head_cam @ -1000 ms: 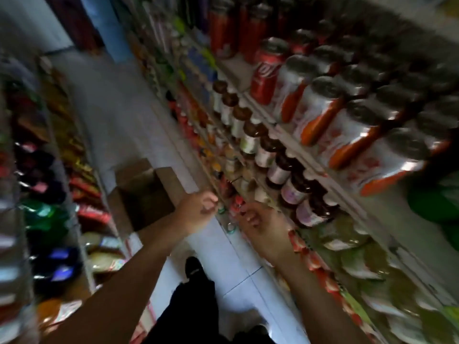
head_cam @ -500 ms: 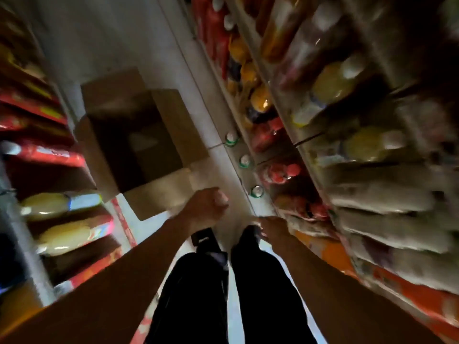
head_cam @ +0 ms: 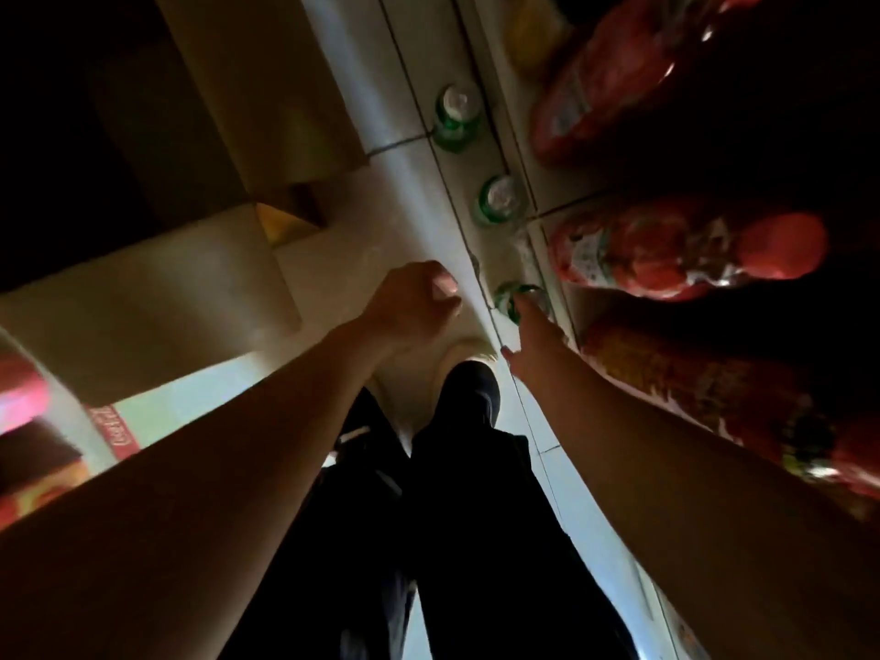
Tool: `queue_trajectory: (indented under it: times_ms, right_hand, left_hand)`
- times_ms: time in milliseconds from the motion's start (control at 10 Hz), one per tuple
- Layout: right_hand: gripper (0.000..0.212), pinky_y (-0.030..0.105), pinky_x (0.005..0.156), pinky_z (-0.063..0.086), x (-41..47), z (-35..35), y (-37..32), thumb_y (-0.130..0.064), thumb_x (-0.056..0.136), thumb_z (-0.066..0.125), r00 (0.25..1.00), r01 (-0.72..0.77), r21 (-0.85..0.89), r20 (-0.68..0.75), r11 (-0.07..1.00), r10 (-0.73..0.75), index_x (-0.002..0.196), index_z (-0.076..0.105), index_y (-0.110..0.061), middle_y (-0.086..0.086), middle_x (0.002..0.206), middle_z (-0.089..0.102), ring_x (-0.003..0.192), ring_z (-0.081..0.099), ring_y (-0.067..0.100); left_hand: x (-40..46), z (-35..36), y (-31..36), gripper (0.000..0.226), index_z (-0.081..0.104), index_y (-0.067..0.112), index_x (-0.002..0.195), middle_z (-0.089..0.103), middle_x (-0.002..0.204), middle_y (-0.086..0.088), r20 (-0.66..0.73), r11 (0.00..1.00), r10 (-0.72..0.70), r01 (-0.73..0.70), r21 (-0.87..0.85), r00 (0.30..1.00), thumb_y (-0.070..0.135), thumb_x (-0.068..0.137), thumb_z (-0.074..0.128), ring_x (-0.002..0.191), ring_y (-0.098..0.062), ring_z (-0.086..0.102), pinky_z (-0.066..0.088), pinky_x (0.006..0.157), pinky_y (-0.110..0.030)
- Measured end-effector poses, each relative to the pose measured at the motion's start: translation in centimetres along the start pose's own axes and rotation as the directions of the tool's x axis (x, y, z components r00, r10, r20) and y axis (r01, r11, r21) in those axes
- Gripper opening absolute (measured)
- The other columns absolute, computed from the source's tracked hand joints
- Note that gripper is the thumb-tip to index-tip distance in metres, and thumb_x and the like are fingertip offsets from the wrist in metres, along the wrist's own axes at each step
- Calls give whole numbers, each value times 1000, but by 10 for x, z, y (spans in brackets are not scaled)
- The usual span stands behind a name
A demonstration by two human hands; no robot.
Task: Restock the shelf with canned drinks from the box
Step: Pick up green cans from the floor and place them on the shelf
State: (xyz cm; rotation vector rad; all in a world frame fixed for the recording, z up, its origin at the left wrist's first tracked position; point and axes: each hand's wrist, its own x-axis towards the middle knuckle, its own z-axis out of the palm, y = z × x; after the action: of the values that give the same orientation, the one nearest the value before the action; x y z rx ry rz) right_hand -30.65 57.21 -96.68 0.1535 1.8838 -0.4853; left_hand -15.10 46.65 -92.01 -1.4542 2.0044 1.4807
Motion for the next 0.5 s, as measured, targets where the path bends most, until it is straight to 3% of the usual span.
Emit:
queue_trajectory:
  times_ms: [100, 200, 300, 400, 500]
  right_hand:
    - [65, -2, 75, 38, 13, 9, 4, -8, 101, 51, 995, 62, -68, 77, 996, -57, 155, 17, -16, 8, 158, 26, 115, 51, 8]
    - [65, -1, 63, 45, 31, 11, 1, 4, 101, 43, 993, 88, 167, 60, 982, -99, 155, 13, -17, 13, 161, 17, 120, 32, 12]
    - [55, 4, 64, 44, 50, 8, -4, -8, 103, 47, 991, 129, -181, -12, 975, -133, 151, 21, -11, 18, 153, 32, 124, 45, 25]
    - [61, 28, 89, 47, 60, 5, 4, -24, 91, 66, 983, 134, -262, -85, 956, -161, 142, 35, -13, 12, 126, 53, 118, 55, 31]
    - [57, 32, 88, 49, 46, 5, 4, -19, 90, 69, 987, 133, -290, -48, 948, -153, 138, 39, -16, 16, 128, 48, 116, 53, 31]
  left_hand:
    - [3, 21, -5, 26, 68, 10, 113, 69, 119, -7, 68, 1000, -22, 22, -11, 997, 23, 91, 63, 113, -23, 63, 46, 99, -28]
    - [6, 31, -13, 27, 67, 15, 115, 70, 116, -2, 112, 996, -66, 72, -50, 991, 23, 90, 63, 107, -17, 64, 44, 92, -22]
    - [10, 33, -23, 25, 66, 18, 113, 69, 116, 1, 146, 995, -99, 102, -15, 984, 26, 90, 63, 107, -16, 64, 47, 96, -27]
    - [11, 28, -28, 23, 66, 19, 110, 69, 115, 0, 159, 993, -118, 118, 8, 980, 27, 88, 64, 106, -18, 64, 49, 97, -34]
    - [10, 19, -26, 24, 66, 20, 110, 68, 115, -1, 184, 993, -119, 117, 21, 976, 28, 87, 65, 107, -19, 63, 50, 97, -36]
